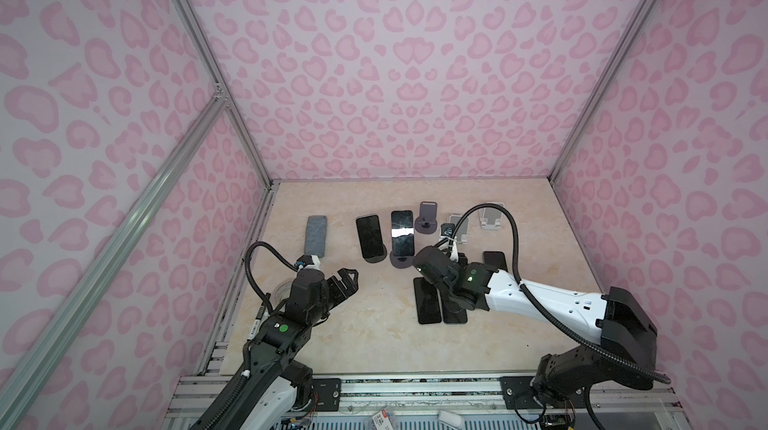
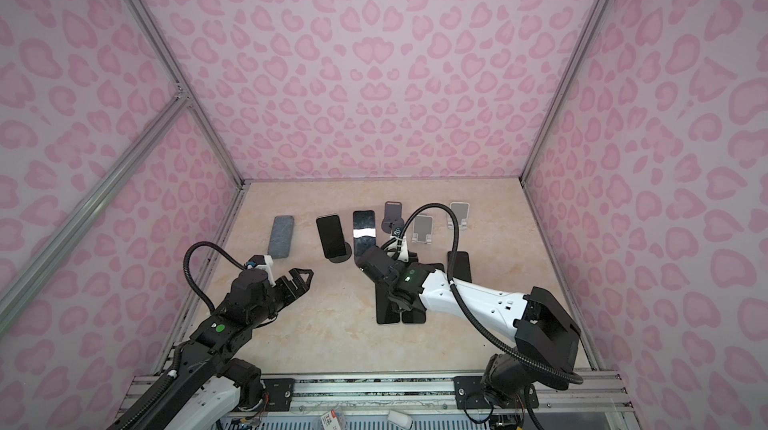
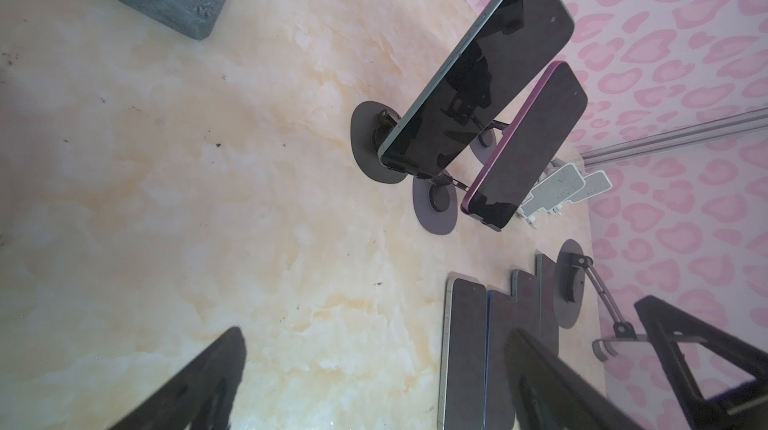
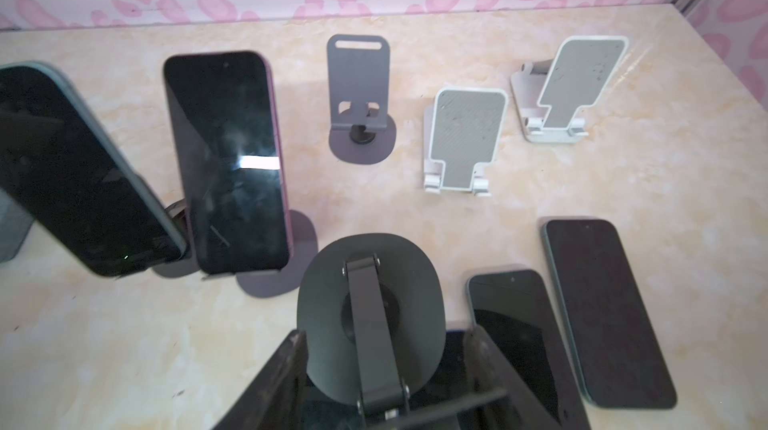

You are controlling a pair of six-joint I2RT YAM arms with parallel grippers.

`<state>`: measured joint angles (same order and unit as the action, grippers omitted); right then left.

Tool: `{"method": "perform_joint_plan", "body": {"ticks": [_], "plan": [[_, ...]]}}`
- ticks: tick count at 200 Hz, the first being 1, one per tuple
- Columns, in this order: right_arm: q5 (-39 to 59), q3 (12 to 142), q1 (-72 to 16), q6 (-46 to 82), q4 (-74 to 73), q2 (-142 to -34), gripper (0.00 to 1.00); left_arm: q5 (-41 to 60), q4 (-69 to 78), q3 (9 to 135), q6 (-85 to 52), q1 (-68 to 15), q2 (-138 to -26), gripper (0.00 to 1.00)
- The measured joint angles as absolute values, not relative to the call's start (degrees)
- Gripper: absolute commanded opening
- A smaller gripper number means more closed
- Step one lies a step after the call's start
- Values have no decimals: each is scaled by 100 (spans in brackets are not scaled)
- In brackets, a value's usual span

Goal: Remove the phone from the phone stand

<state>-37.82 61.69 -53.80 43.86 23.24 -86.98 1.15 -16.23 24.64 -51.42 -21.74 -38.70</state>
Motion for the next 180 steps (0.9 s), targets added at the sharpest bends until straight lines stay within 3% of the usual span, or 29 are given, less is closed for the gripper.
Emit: {"method": "perform_joint_plan", "body": {"ticks": [70, 180], "plan": [[-2989, 6654, -4381, 3771, 1695, -10086, 52, 110, -1719, 2464, -5142, -2174, -3527, 100], [-2606, 7157, -4112, 3756, 1315, -11015, 57, 47, -1798, 2421, -5096, -2174, -3472, 99]]}}
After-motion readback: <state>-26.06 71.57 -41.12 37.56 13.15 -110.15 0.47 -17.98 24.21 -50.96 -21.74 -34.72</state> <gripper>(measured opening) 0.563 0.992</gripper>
